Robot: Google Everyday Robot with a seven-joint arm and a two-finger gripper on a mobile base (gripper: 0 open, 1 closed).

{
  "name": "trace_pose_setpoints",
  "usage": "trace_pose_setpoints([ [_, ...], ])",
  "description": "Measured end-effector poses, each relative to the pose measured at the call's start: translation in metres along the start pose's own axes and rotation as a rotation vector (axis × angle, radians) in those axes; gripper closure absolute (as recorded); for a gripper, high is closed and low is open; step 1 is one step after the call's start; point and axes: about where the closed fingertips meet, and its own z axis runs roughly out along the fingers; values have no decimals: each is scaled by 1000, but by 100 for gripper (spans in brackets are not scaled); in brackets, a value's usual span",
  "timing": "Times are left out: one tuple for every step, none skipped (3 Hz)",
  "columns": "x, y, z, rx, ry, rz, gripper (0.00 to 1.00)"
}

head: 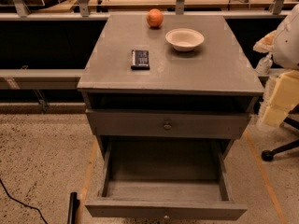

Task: Place rxbar blueberry into middle drawer

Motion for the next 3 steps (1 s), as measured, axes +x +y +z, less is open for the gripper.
trace_pose_setpoints([
  [0,0,0,0,0,0,0],
  [-10,-17,8,14,35,-111,0],
  [-34,-51,33,3,88,-334,0],
])
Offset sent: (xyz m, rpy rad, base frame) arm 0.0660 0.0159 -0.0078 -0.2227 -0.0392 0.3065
